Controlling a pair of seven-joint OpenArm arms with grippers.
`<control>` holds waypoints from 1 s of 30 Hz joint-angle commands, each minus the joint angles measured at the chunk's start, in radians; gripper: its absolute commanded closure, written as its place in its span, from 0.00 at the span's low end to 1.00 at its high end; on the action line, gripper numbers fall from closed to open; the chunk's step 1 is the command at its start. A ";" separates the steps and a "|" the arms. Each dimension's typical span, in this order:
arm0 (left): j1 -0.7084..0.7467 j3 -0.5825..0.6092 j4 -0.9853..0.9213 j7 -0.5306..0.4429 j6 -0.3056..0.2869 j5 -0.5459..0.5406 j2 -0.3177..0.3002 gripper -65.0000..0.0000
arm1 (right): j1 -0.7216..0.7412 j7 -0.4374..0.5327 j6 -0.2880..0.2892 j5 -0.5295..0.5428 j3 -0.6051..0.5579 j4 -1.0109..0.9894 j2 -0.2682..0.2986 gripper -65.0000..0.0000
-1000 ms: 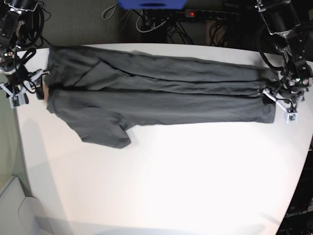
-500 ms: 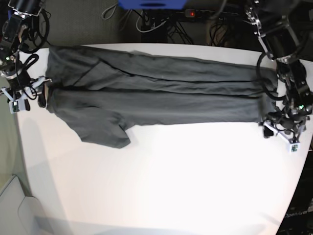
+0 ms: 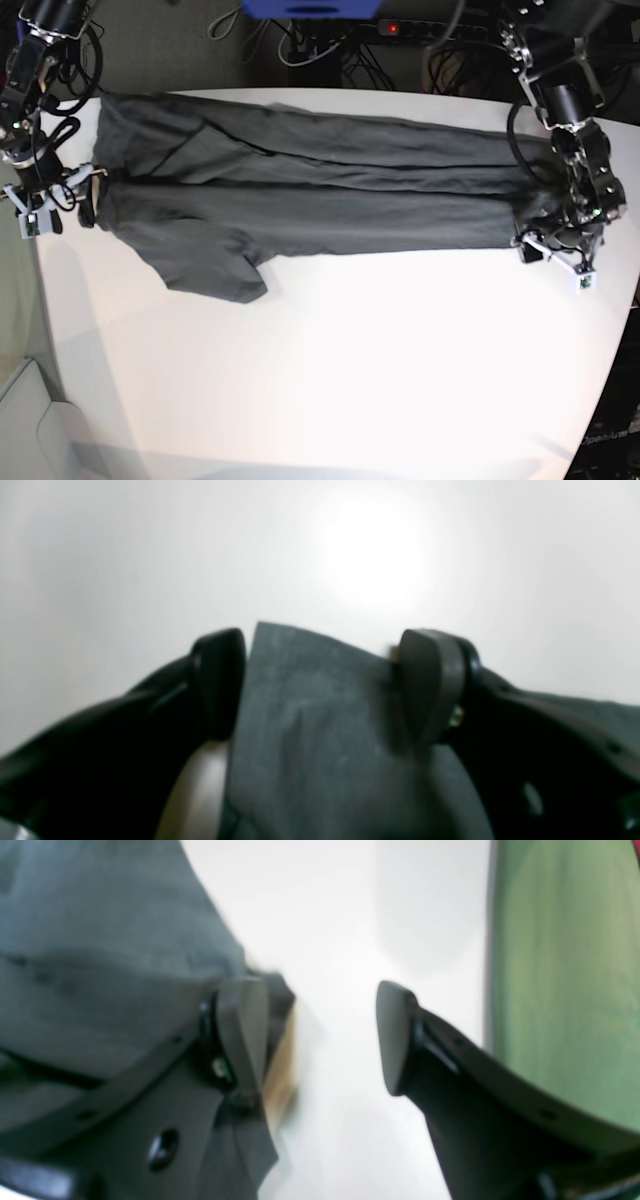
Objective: Layout the t-shirt on the table in an organized manner, then fold the t-shirt properly
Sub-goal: 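Release the hem and regrasp the folded strip ends with both grippers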
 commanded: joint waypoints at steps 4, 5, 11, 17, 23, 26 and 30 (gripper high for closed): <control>-0.018 -0.004 -0.022 0.005 -0.003 -0.007 -0.017 0.29 | 0.021 0.018 -0.001 0.015 0.004 0.016 0.019 0.46; -0.016 -0.004 -0.029 0.005 -0.003 -0.007 -0.015 0.29 | 0.022 0.018 -0.001 0.015 0.004 0.016 0.019 0.46; -0.015 -0.004 -0.036 0.014 -0.003 -0.007 -0.014 0.80 | 0.024 0.018 -0.001 0.015 0.004 0.016 0.019 0.46; -0.018 -0.004 -0.002 0.016 -0.003 -0.009 -0.014 0.99 | 0.024 0.018 -0.001 0.015 0.004 0.016 0.017 0.46; 0.013 -0.004 0.208 0.100 -0.003 -0.009 0.013 0.99 | 0.024 0.018 -0.001 0.015 0.004 0.016 0.016 0.46; 0.042 -0.004 0.354 0.175 -0.006 -0.009 0.031 0.99 | 0.033 0.018 -0.001 0.015 0.004 0.016 0.002 0.46; 0.106 -0.004 0.565 0.313 -0.006 -0.009 0.045 0.99 | 0.052 0.018 -0.001 0.015 0.004 0.016 -0.006 0.46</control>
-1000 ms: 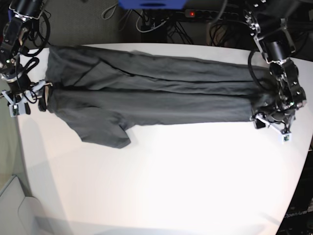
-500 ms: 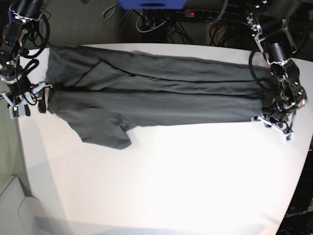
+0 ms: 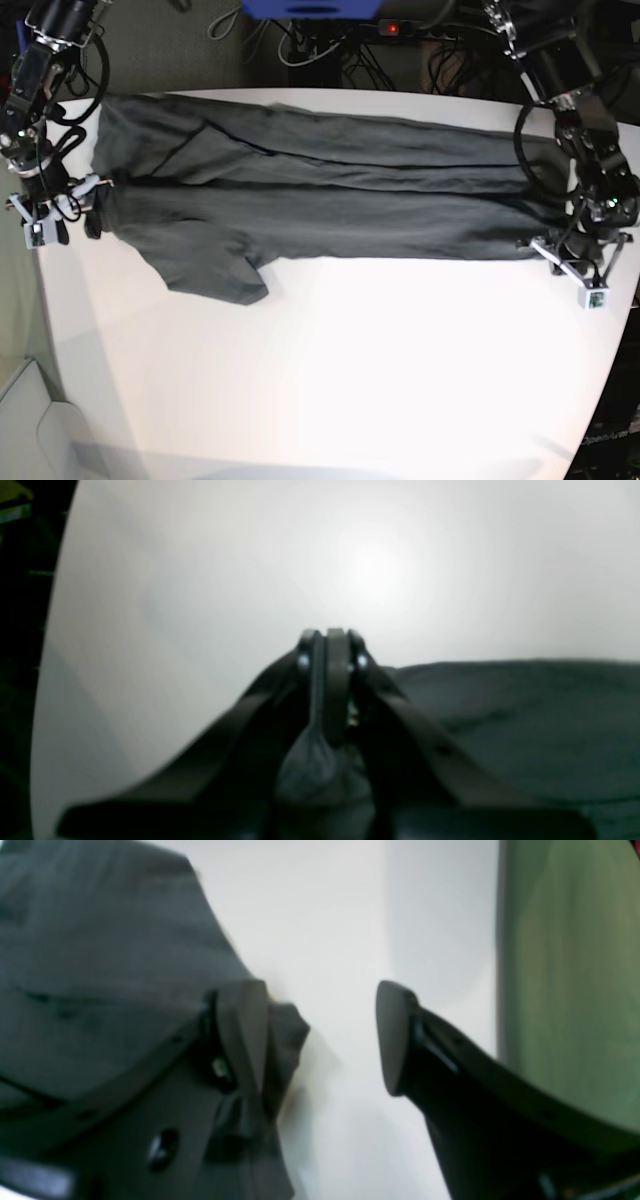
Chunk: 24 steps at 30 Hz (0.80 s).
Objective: Layout the t-shirt on the table in an organized manner, then fold the t-shirt properly
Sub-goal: 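Release the hem and regrasp the folded strip ends with both grippers, then pull the strip ends apart with both grippers to straighten the strip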
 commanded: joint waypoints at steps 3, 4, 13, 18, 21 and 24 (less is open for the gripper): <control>0.056 -0.004 0.146 0.056 0.002 0.003 0.000 0.99 | 0.011 0.025 -0.002 0.017 0.009 0.017 0.020 0.46; 0.081 -0.004 0.175 0.069 0.002 0.006 0.002 0.99 | 0.012 0.025 -0.002 0.017 0.009 0.017 0.020 0.46; 0.217 -0.108 0.181 0.067 -0.002 0.004 0.003 0.99 | 0.015 0.025 -0.002 0.017 0.010 0.020 -0.010 0.46; 0.222 -0.148 0.084 0.006 -0.002 0.012 -0.003 0.99 | 0.046 0.025 -0.002 0.017 0.009 0.020 -0.022 0.46; 0.222 -0.146 0.047 -0.022 -0.002 0.007 0.000 0.99 | 0.075 0.025 -0.002 0.017 0.007 0.022 -0.040 0.46; 0.216 -0.145 0.021 -0.031 -0.002 0.003 0.006 0.99 | 0.095 -0.015 -0.002 0.017 -0.009 0.022 -0.042 0.46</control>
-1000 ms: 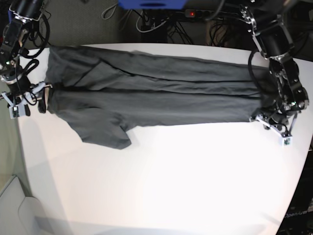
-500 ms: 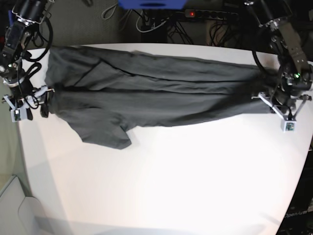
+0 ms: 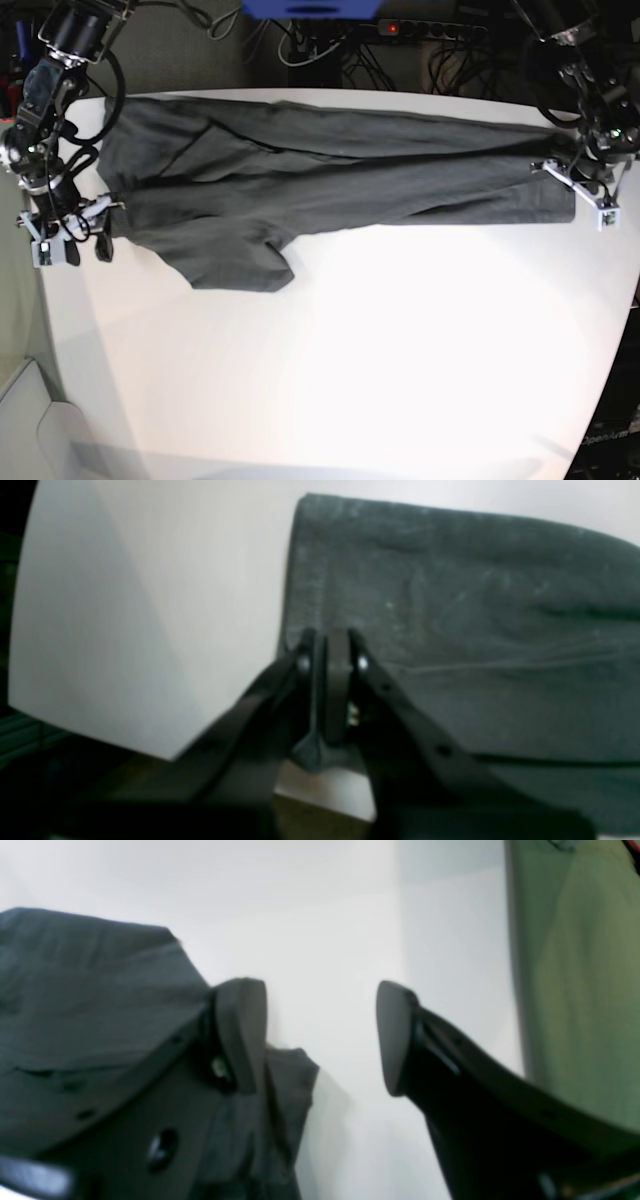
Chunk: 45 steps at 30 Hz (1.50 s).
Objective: Layout the t-shirt on the table in an organized manner, then fold the t-shirt properly
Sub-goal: 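Pull the strip ends apart with both grippers to straighten the strip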
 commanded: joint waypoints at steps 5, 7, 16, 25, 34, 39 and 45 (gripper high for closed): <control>-0.015 -0.003 -0.052 -0.047 0.003 -0.004 -0.011 0.99 | 0.098 -0.184 -0.001 0.012 -0.110 0.018 0.024 0.46; -0.015 -0.002 -0.075 -0.063 0.003 -0.004 -0.011 0.99 | 0.136 -0.244 -0.001 0.012 -0.162 0.018 0.024 0.45; -0.009 -0.002 -0.094 -0.071 0.003 -0.004 -0.011 0.99 | 0.306 -0.397 -0.001 0.011 -0.359 -0.100 0.018 0.45; -0.006 -0.002 -0.094 -0.071 0.003 -0.004 -0.011 0.99 | 0.454 -0.390 -0.001 0.012 -0.478 -0.364 0.024 0.45; -0.006 -0.002 -0.088 -0.071 0.003 -0.004 0.009 0.99 | 0.470 -0.285 -0.001 0.011 -0.514 -0.487 0.019 0.45; -0.006 -0.002 -0.088 -0.071 0.003 -0.004 0.009 0.99 | 0.464 -0.284 -0.001 0.012 -0.514 -0.502 0.019 0.50; -0.009 -0.002 -0.093 -0.071 0.003 -0.004 0.009 0.99 | 0.463 -0.295 -0.001 0.014 -0.518 -0.442 0.021 1.00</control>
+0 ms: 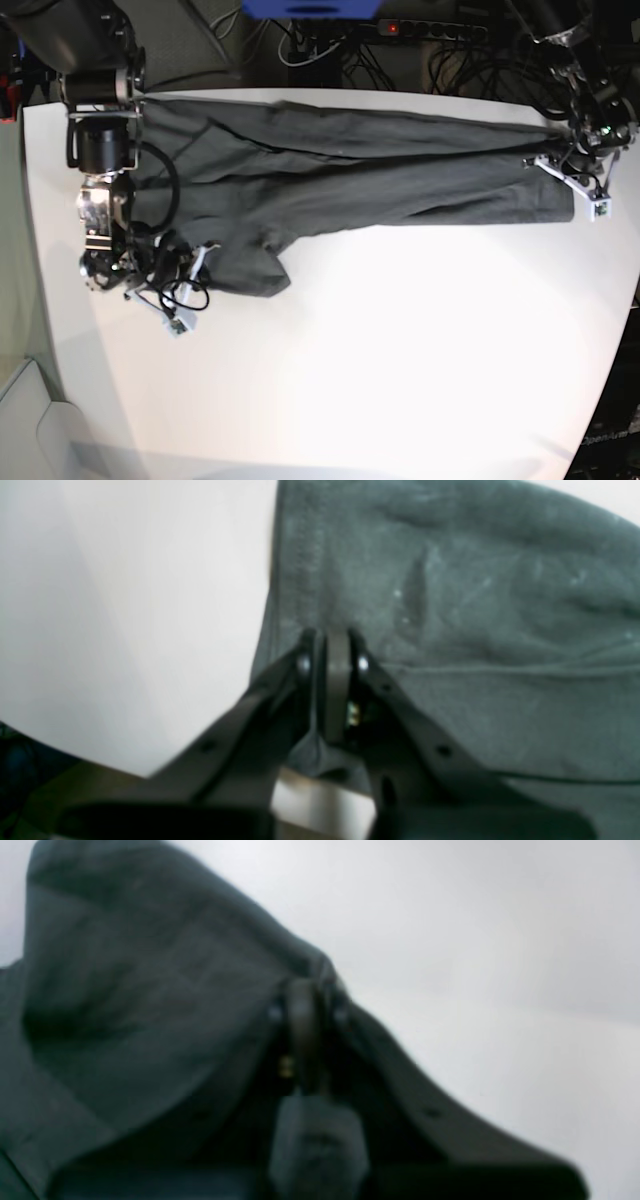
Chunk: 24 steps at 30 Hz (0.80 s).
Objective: Layout the t-shirt on the table in an organized manner, then fold the t-shirt properly
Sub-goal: 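Pull the strip ends apart with both grippers to straighten the strip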
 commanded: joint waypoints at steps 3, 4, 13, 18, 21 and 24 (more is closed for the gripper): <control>-0.008 -0.002 0.011 0.001 -0.001 -0.005 -0.009 0.99 | -0.017 0.021 -0.001 0.023 0.007 0.121 0.015 1.00; -0.008 -0.002 0.011 0.001 -0.001 -0.005 -0.009 0.99 | -0.040 0.021 -0.001 0.023 0.007 0.175 0.016 1.00; -0.013 -0.002 0.010 0.001 -0.001 -0.005 -0.009 0.99 | -0.269 -0.115 -0.001 0.023 0.102 0.641 0.029 1.00; -0.013 -0.002 0.010 0.001 -0.001 -0.005 -0.014 0.99 | -0.355 -0.152 -0.001 0.023 0.202 0.795 0.029 1.00; -0.013 -0.002 0.010 0.001 -0.003 -0.005 -0.015 0.99 | -0.405 -0.187 -0.001 0.023 0.254 0.842 0.033 1.00; -0.013 -0.002 0.010 0.001 -0.003 -0.005 -0.017 0.99 | -0.480 -0.183 -0.001 0.023 0.258 0.885 0.036 1.00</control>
